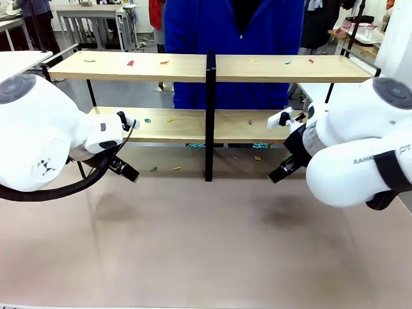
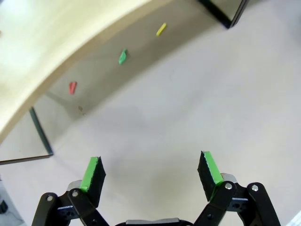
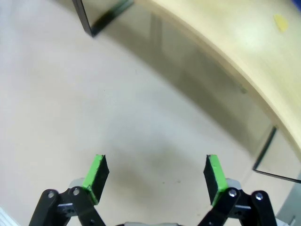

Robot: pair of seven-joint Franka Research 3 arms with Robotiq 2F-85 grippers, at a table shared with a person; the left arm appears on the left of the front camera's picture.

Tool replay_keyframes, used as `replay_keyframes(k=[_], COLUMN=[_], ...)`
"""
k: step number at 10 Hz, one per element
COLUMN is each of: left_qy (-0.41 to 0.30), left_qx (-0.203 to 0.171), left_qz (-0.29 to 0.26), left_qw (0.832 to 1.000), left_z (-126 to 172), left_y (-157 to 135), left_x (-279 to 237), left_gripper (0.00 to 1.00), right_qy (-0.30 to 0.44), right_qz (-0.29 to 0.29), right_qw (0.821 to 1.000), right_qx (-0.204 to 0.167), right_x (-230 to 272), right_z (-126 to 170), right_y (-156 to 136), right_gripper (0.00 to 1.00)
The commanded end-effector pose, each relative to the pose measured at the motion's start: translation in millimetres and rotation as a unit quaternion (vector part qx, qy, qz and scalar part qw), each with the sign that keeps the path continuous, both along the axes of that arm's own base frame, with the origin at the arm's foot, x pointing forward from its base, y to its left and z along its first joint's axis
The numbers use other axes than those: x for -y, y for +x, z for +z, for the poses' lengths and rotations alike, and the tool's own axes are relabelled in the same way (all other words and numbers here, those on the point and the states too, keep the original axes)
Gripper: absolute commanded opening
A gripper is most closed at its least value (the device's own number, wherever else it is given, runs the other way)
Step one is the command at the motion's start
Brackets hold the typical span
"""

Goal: Clean the shelves.
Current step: Pick up the Duster when the human hands it over.

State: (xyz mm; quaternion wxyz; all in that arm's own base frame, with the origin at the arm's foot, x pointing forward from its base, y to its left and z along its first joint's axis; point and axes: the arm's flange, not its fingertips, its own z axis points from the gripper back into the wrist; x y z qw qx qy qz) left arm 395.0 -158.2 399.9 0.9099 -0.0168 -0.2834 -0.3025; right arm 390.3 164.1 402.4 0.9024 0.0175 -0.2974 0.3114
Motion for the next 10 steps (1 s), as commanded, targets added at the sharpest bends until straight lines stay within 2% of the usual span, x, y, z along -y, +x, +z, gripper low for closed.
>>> replay_keyframes(k=[1, 3, 4, 6, 8, 9, 10], left_qy=[-0.025, -0.057, -0.088, -0.135, -0.156, -0.18, -0.2], left_qx=[0.031, 0.109, 0.167, 0.269, 0.3, 0.295, 0.302], left_qz=[-0.026, -0.05, -0.053, -0.034, -0.032, -0.04, -0.017], left_qw=[0.999, 0.991, 0.981, 0.953, 0.941, 0.938, 0.932], left_z=[50, 99, 120, 144, 149, 149, 149], left_y=[-59, -118, -147, -194, -217, -221, -223], left_x=[-26, -57, -77, -108, -130, -141, -153], left_gripper=[1.0, 1.0, 1.0, 1.0, 1.0, 1.0, 1.0], right_qy=[0.037, 0.049, 0.056, 0.07, 0.072, 0.074, 0.079], right_qz=[0.004, 0.036, 0.058, 0.085, 0.083, 0.07, 0.061], right_qw=[0.999, 0.996, 0.994, 0.986, 0.982, 0.983, 0.982], right_qx=[0.023, 0.06, 0.076, 0.123, 0.156, 0.155, 0.159], right_x=[46, 85, 98, 121, 131, 134, 137], right_z=[52, 101, 115, 140, 156, 160, 162], right_y=[-73, -128, -143, -178, -204, -211, -216], right_gripper=[1.0, 1.0, 1.0, 1.0, 1.0, 1.0, 1.0])
